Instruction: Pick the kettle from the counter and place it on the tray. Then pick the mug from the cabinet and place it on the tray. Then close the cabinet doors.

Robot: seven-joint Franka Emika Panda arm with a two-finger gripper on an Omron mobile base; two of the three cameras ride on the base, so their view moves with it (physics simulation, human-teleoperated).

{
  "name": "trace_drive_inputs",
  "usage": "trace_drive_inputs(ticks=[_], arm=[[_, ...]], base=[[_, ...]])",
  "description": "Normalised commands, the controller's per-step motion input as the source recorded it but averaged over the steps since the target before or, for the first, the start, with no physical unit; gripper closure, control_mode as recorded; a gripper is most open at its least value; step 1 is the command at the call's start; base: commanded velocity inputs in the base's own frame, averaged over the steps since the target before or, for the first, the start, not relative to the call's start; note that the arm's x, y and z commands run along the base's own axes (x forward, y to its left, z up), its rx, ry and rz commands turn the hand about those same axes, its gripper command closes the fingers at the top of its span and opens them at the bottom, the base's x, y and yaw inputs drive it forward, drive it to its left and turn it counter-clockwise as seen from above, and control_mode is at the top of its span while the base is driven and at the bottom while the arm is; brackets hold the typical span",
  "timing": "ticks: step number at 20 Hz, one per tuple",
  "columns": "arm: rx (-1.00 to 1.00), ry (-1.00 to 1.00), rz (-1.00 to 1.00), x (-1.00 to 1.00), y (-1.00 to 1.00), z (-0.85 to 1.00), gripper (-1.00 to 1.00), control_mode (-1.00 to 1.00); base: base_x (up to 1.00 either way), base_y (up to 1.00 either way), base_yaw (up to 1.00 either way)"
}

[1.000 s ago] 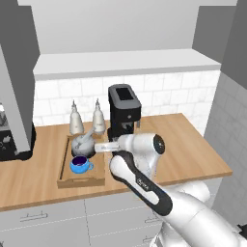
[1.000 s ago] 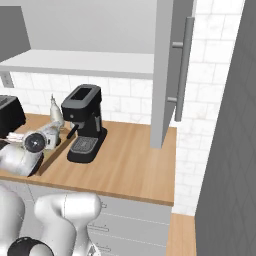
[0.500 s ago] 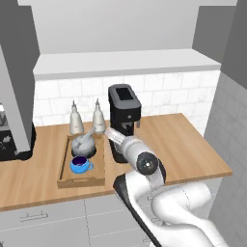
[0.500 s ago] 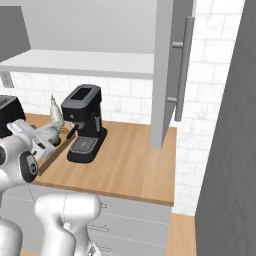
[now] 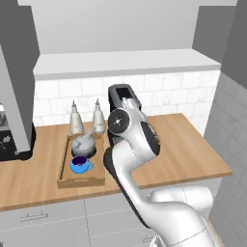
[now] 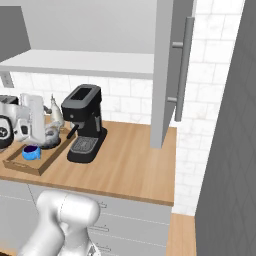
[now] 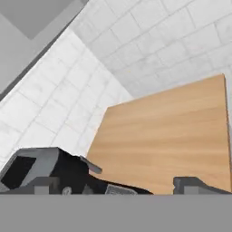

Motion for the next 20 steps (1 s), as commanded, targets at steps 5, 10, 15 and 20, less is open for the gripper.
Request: trace_drive_inputs(ticks=[5,10,15,20], arm=[[0.14,0.04,-0.45,-0.3,-0.66,0.5,-1.0,-1.0],[0.02,-0.14,-0.31,-0.46,-0.55,0.2,-1.0,-1.0],[0.0,-0.18,-0.11,-0.55,-0.58,0.23,-1.0,-1.0],[0.0,-0.33,0.07,-0.6,-0.67,0.08,-1.0,-1.0]], base=[[0.0,0.0,0.0],[0.0,0.0,0.0],[0.0,0.0,0.0],[0.0,0.0,0.0]])
